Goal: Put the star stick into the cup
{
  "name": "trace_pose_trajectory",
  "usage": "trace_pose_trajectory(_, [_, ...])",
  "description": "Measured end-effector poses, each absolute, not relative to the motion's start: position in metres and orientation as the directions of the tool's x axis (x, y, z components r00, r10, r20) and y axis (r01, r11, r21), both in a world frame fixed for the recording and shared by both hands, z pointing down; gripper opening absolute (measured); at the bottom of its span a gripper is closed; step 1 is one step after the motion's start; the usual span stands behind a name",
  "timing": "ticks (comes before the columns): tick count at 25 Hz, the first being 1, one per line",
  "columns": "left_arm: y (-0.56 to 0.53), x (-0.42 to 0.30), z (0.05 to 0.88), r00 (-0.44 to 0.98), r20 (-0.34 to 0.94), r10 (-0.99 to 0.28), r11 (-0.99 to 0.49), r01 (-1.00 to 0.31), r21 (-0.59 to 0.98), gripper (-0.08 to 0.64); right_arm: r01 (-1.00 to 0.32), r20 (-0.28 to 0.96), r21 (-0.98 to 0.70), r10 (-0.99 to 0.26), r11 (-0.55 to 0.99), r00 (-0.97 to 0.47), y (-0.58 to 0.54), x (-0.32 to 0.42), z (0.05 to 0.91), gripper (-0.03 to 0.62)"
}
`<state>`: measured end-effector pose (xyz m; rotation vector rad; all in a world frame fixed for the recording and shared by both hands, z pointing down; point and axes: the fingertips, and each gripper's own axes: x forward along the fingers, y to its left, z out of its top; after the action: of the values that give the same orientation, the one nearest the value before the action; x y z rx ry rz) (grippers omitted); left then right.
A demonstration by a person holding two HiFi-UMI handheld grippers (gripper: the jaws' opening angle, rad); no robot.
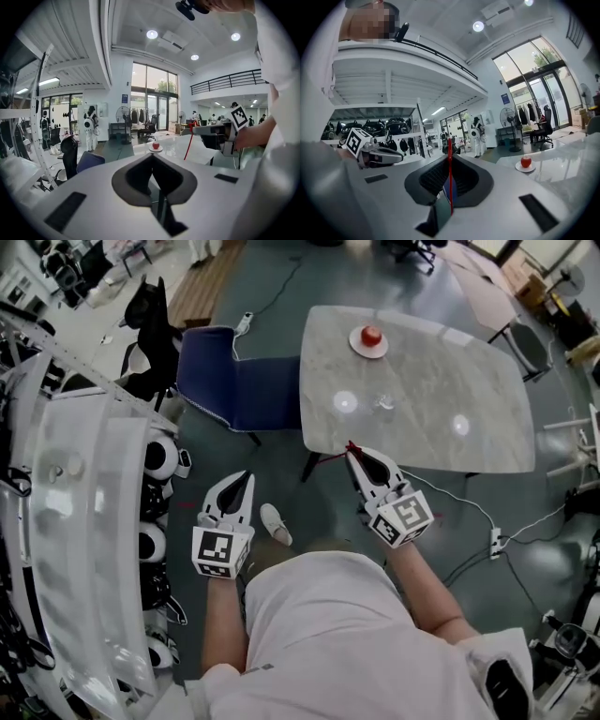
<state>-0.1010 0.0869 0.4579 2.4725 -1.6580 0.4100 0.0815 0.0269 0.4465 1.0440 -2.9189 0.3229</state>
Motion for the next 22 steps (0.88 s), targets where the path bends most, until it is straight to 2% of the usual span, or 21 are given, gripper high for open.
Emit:
trace_pose_trajectory(11, [0.023,-0.226,0.459,0.397,0.3,-0.868,-0.415,-0.91,0.004,0.002,-0.631,0.1,-0.164,-0.623,0.758,-0.775,-0.039,-0.054,0.435,0.026])
trace_pose_trajectory(22, [-0.031,-0.242,0.463,0.437,0.315,-0.843,-0.46,-0.888,0.002,0.002,-0.625,0.085,-0.163,-0.621,0.763,-0.78,-0.087,-0.09,0.436,0.026])
